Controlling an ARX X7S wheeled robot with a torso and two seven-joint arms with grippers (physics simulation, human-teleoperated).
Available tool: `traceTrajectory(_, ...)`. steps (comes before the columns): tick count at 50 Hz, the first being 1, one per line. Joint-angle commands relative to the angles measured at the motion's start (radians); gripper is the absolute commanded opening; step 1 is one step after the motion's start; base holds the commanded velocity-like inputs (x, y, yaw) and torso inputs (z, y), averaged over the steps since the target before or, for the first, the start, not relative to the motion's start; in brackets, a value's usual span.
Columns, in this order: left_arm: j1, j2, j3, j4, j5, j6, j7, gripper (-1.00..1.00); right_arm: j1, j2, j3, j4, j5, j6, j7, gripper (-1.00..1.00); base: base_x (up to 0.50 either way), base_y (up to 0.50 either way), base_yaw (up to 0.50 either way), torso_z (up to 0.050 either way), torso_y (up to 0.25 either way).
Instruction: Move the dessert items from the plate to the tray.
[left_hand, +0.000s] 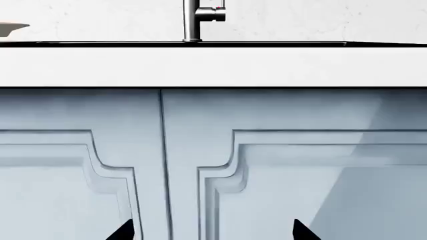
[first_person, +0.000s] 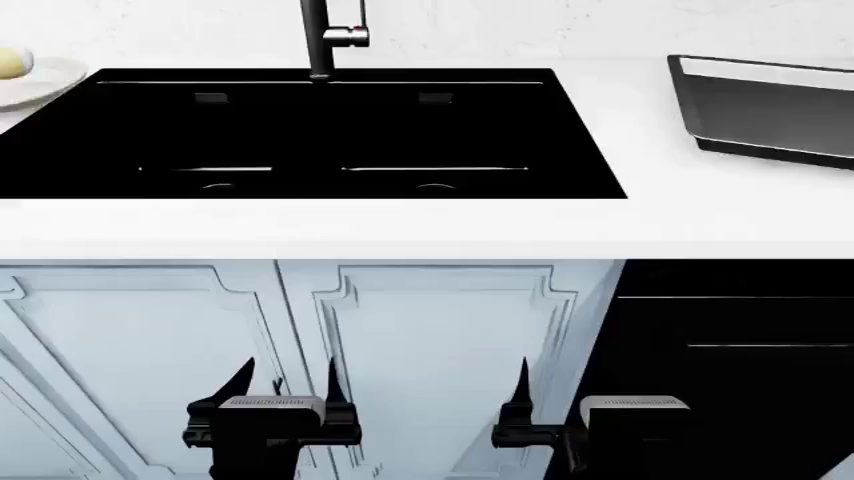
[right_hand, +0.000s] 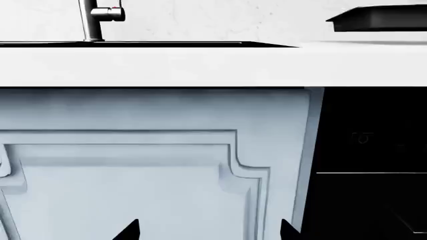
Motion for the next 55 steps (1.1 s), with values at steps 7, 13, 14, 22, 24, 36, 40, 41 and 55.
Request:
traceTrajectory(7, 0.053, -0.053, 0.048, 0.111, -0.127, -0.082, 0.069, 1.00, -0.028, 0.043, -0.048, -0.056, 0.011, -0.022, 0.042, 1.00, 0.00, 0.00, 0.00, 0.028, 0.023)
traceTrajectory(13, 0.058, -0.073, 0.047, 0.157, -0.137, -0.109, 0.050, 1.00, -0.037, 0.066, -0.080, -0.072, -0.051, -0.052, 0.080, 1.00, 0.00, 0.31, 0.00, 0.050, 0.000)
traceTrajectory(14, 0.059, -0.076, 0.046, 0.162, -0.137, -0.112, 0.046, 1.00, -0.038, 0.069, -0.085, -0.079, -0.058, -0.055, 0.084, 1.00, 0.00, 0.50, 0.00, 0.050, 0.000)
traceTrajectory(22, 0.071, -0.104, 0.029, 0.284, -0.132, -0.207, -0.006, 1.00, -0.070, 0.120, -0.130, -0.216, -0.124, -0.050, 0.073, 1.00, 0.00, 0.50, 0.00, 0.050, 0.000)
traceTrajectory(24, 0.073, -0.113, 0.024, 0.314, -0.129, -0.241, -0.022, 1.00, -0.069, 0.123, -0.137, -0.229, -0.127, -0.046, 0.071, 1.00, 0.00, 0.50, 0.00, 0.050, 0.000)
traceTrajectory(36, 0.065, -0.153, 0.018, 0.439, -0.168, -0.354, -0.025, 1.00, -0.092, 0.151, -0.193, -0.415, -0.142, 0.062, 0.020, 1.00, 0.00, 0.50, 0.00, 0.050, 0.000)
traceTrajectory(40, 0.070, -0.159, 0.022, 0.451, -0.172, -0.357, -0.025, 1.00, -0.092, 0.157, -0.203, -0.433, -0.143, 0.075, 0.018, 1.00, 0.00, 0.50, 0.00, 0.050, 0.000)
traceTrajectory(41, 0.071, -0.162, 0.024, 0.457, -0.172, -0.360, -0.025, 1.00, -0.092, 0.158, -0.205, -0.436, -0.143, 0.077, 0.017, 1.00, 0.00, 0.50, 0.00, 0.050, 0.000)
traceTrajectory(55, 0.082, -0.183, 0.041, 0.516, -0.180, -0.406, -0.036, 1.00, -0.096, 0.174, -0.236, -0.470, -0.138, 0.094, 0.012, 1.00, 0.00, 0.50, 0.00, 0.050, 0.000)
